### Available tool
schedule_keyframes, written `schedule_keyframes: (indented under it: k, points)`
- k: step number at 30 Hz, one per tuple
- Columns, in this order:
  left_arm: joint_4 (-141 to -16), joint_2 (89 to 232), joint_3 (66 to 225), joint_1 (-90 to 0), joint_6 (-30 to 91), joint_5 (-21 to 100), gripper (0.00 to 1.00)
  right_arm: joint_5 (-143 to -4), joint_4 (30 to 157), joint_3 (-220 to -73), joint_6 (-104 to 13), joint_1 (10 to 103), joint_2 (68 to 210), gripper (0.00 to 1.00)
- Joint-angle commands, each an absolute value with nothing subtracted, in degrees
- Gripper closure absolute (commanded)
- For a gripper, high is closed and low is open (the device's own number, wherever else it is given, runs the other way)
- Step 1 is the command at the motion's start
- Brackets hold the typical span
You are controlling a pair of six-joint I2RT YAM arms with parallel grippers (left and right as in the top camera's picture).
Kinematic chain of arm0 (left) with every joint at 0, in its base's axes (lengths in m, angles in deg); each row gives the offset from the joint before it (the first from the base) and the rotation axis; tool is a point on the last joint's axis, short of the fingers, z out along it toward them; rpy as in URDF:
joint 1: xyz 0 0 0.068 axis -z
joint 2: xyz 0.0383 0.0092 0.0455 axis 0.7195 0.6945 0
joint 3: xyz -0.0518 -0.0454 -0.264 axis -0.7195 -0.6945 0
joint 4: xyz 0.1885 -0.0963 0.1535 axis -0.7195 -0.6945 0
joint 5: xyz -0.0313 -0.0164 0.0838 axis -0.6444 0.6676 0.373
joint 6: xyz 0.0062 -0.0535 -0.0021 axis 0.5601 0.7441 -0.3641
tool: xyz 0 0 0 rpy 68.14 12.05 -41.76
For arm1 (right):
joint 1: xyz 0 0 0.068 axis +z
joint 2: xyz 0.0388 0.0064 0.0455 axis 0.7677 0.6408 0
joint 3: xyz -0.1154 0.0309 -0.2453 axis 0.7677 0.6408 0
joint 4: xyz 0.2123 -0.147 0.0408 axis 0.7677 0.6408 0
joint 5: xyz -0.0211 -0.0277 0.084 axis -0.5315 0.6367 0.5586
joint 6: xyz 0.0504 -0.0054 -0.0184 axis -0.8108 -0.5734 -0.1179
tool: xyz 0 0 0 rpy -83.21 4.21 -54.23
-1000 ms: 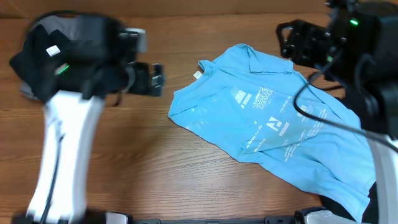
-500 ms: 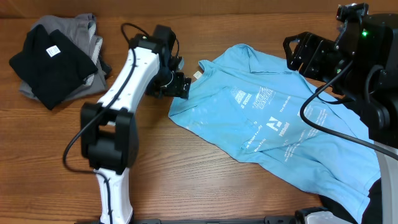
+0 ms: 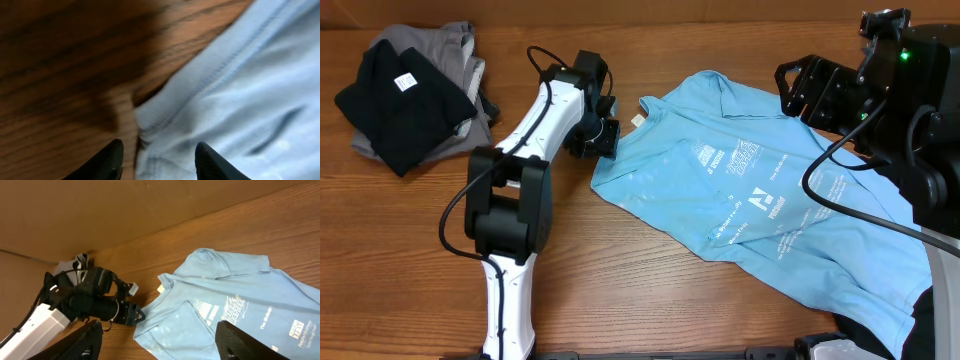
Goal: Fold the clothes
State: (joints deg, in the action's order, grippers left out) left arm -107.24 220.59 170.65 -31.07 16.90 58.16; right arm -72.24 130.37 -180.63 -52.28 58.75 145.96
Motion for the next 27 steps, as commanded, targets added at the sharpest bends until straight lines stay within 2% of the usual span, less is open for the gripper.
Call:
schedule_keyframes:
  k: [1, 4, 6, 7, 8, 9, 12, 19, 27]
  points:
    - [-107.1, 223.5, 170.17, -30.4, 18.21, 63.37, 0.5, -72.88, 130.33, -181.6, -52.5, 58.24, 145.76, 0.25]
    - [-106.62, 223.78, 170.17, -30.05, 18.61, 64.13, 0.51, -72.88, 130.37, -181.6, -52.5, 58.24, 145.76, 0.25]
    - [-106.06, 223.78, 170.19, -29.94, 18.61, 64.33, 0.57, -72.88, 130.46, -181.6, -52.5, 58.24, 145.76, 0.25]
    - [-105.99, 223.78, 170.19, -29.89, 18.58, 64.41, 0.72, -73.1, 130.5, -181.6, -52.5, 58.24, 145.76, 0.24]
    - [-106.06, 223.78, 170.19, -29.89, 18.56, 64.41, 0.93, -73.51, 130.66, -181.6, -52.5, 58.24, 145.76, 0.25]
    - [-106.34, 223.78, 170.19, -29.92, 18.56, 64.57, 0.96, -74.06, 130.83, -181.6, -52.5, 58.24, 145.76, 0.25]
    - [-108.53, 223.74, 170.39, -30.72, 18.61, 66.97, 0.96, -75.92, 131.64, -181.6, -52.5, 58.24, 145.76, 0.25]
    - [-121.79, 223.39, 173.64, -38.64, 26.01, 85.09, 0.96, -81.77, 133.39, -181.55, -52.52, 58.24, 145.76, 0.24]
    - [-128.35, 217.16, 176.44, -50.42, 25.82, 83.32, 0.96, -82.87, 133.43, -181.55, -52.54, 58.24, 145.76, 0.24]
